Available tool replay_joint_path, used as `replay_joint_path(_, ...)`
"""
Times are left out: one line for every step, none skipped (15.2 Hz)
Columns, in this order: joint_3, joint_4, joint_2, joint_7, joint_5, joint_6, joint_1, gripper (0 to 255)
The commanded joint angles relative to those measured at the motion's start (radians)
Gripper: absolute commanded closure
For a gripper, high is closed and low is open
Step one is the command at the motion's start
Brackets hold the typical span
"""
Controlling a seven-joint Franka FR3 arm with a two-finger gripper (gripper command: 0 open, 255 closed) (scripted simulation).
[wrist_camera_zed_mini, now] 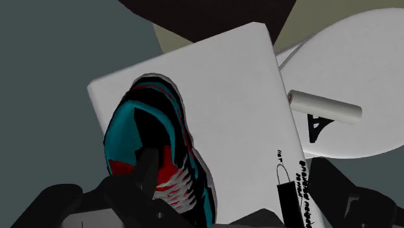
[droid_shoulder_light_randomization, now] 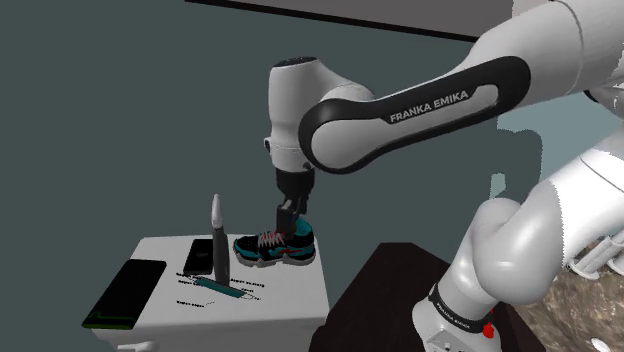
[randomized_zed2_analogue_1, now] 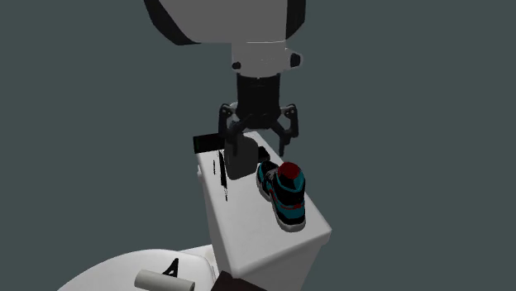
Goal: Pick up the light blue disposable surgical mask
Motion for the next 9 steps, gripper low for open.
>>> replay_joint_path(0.034,0.028,0.075,0.027,-0.024,0.051,0.008,0)
replay_joint_path(0.049,0.045,0.112,0.041,-0.041,0.072,0.011,0)
replay_joint_path(0.063,0.062,0.15,0.056,-0.059,0.092,0.014,0)
replay_joint_path(0.076,0.081,0.188,0.072,-0.08,0.111,0.018,0)
replay_joint_path(0.089,0.101,0.226,0.089,-0.103,0.128,0.023,0)
replay_joint_path(0.1,0.122,0.265,0.107,-0.128,0.144,0.028,0)
replay_joint_path(0.11,0.144,0.305,0.126,-0.154,0.158,0.034,0)
replay_joint_path(0.117,0.167,0.345,0.145,-0.182,0.17,0.042,0)
replay_joint_path(0.124,0.192,0.385,0.165,-0.211,0.181,0.051,0)
